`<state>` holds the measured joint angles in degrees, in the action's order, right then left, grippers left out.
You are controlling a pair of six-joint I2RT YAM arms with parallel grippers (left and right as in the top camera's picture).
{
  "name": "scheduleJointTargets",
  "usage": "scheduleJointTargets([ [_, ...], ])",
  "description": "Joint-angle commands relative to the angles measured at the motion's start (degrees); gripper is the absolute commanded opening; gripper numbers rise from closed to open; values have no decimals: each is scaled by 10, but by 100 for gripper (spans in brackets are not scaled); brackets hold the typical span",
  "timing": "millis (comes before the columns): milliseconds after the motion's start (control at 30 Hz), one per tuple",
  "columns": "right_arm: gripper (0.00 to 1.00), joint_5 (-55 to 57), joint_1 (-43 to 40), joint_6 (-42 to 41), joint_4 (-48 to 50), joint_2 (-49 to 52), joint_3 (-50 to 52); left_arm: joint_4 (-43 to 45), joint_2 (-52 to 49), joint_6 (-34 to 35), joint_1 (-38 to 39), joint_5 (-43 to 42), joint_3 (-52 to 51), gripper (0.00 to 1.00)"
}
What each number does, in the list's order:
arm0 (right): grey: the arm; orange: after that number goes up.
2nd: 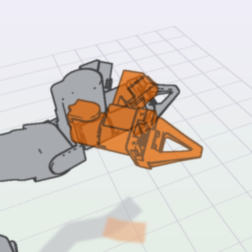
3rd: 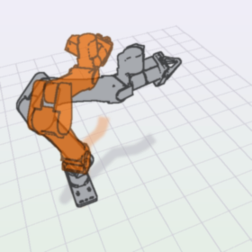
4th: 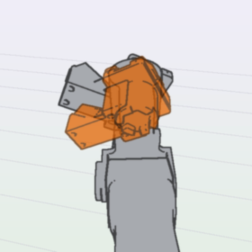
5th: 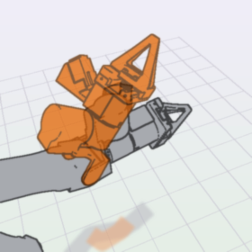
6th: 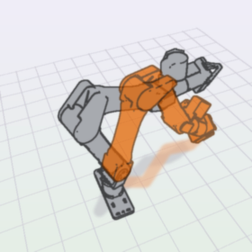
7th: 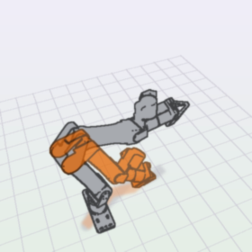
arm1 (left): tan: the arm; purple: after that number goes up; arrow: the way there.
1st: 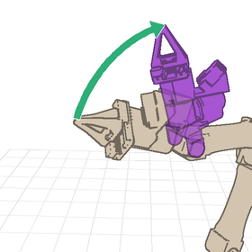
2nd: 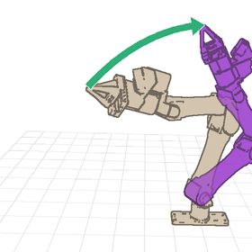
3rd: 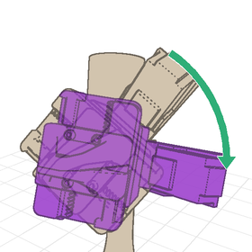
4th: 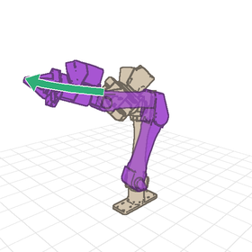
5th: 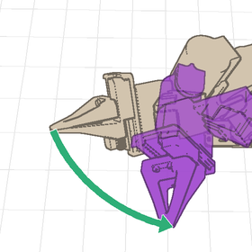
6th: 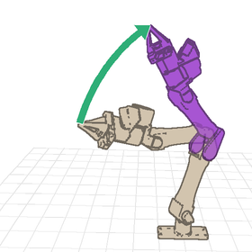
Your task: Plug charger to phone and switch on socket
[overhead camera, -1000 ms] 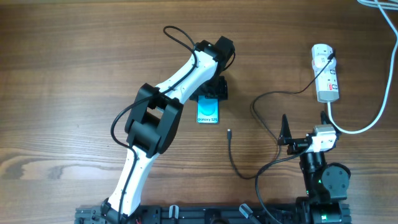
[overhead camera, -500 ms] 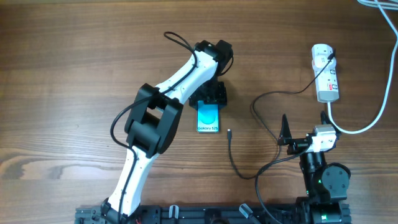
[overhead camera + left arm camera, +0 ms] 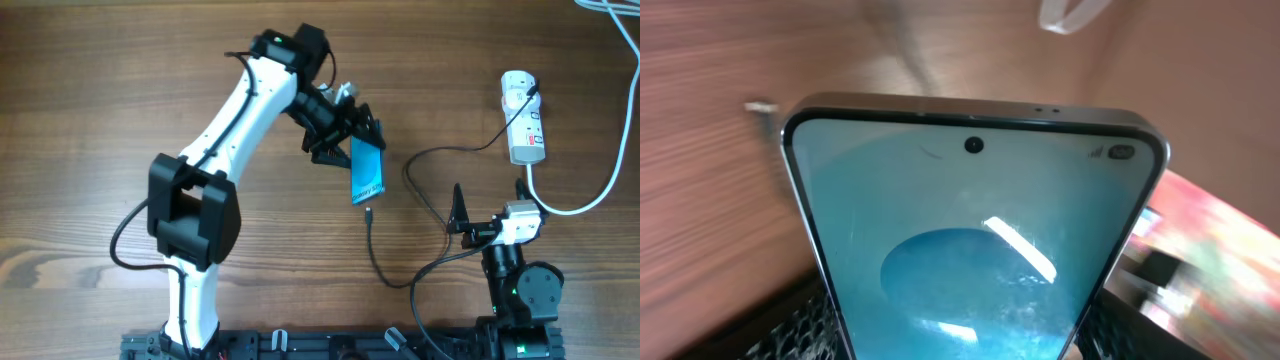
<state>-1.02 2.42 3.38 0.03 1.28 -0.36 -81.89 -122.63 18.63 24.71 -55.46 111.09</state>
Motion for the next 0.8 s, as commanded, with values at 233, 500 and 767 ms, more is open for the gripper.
scheduleJointTargets([
  [233, 100, 3, -3, 10, 3, -3, 1, -3, 22, -23, -104, -349, 0, 74],
  [500, 100, 3, -3, 10, 3, -3, 1, -73, 23, 20, -135, -349, 0, 74],
  [767, 100, 3, -3, 9, 3, -3, 1, -78, 25, 19, -144, -349, 0, 73],
])
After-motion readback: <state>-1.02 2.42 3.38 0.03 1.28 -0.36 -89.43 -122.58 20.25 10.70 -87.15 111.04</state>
